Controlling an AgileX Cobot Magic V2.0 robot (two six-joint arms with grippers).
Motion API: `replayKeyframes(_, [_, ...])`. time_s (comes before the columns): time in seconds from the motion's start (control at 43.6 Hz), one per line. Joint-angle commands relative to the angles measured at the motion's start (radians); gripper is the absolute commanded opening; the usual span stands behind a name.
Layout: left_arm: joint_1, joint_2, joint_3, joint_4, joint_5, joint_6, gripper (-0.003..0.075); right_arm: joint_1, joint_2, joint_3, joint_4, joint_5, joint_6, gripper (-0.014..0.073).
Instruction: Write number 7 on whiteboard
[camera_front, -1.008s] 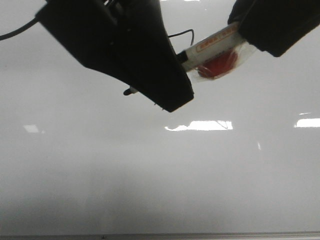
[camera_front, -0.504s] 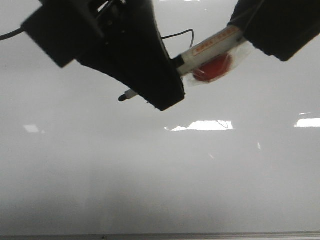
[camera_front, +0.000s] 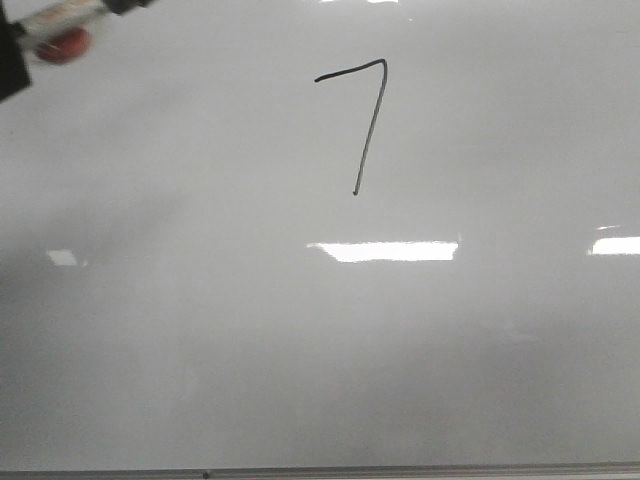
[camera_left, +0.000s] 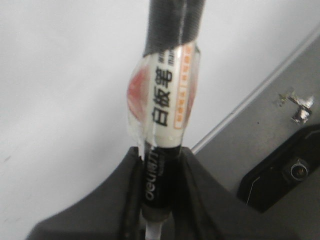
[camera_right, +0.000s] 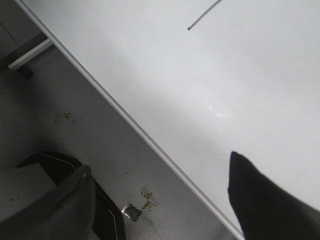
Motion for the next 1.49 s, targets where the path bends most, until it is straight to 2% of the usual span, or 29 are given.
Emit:
replayKeyframes(0.0, [0.119,-0.074,0.004,0.018,-0.038,-0.068,-0.0003,-0.024,-0.015,-0.031,0.017,-0.025,0.01,0.0573])
replayKeyframes(0.115, [0.296,-0.119,0.093,0.013,-0.141,-0.114,-0.0003,-0.024,-0.015,-0.031,0.017,-0.025,0.01,0.0573])
replayKeyframes(0.229, [0.437,-0.125,0.184,-0.065,-0.325,-0.147,-0.0003,-0.024,-0.015,-0.031,0.017,-0.027,0.01,0.0573])
replayKeyframes(0.298, [0.492,-0.112,0.232,-0.131,-0.439,-0.147,-0.0003,-0.024,-0.015,-0.031,0.017,-0.027,0.01,0.0573])
replayKeyframes(0.435, [0.549,-0.06,0.294,-0.149,-0.628,-0.147,-0.0003,-0.024,-0.015,-0.031,0.017,-0.027,0.01,0.0573])
replayKeyframes(0.825, [0.554,0.137,0.3,-0.149,-0.912,-0.147,0.0009,-0.024,-0.015,-0.031,0.017,-0.029,0.01,0.0573])
replayKeyframes(0.939, [0.554,0.166,0.298,-0.163,-0.941,-0.147,0.0078,-0.024,-0.015,-0.031,0.017,-0.028,0.01,0.0573])
replayKeyframes(1.283, [0.554,0.199,0.289,-0.165,-0.916,-0.147,0.0316,-0.024,-0.015,-0.031,0.017,-0.029,0.01,0.0573])
replayKeyframes(1.466, [0.554,0.195,0.289,-0.165,-0.908,-0.147,0.0412,-0.024,-0.015,-0.031,0.017,-0.034,0.01,0.0573])
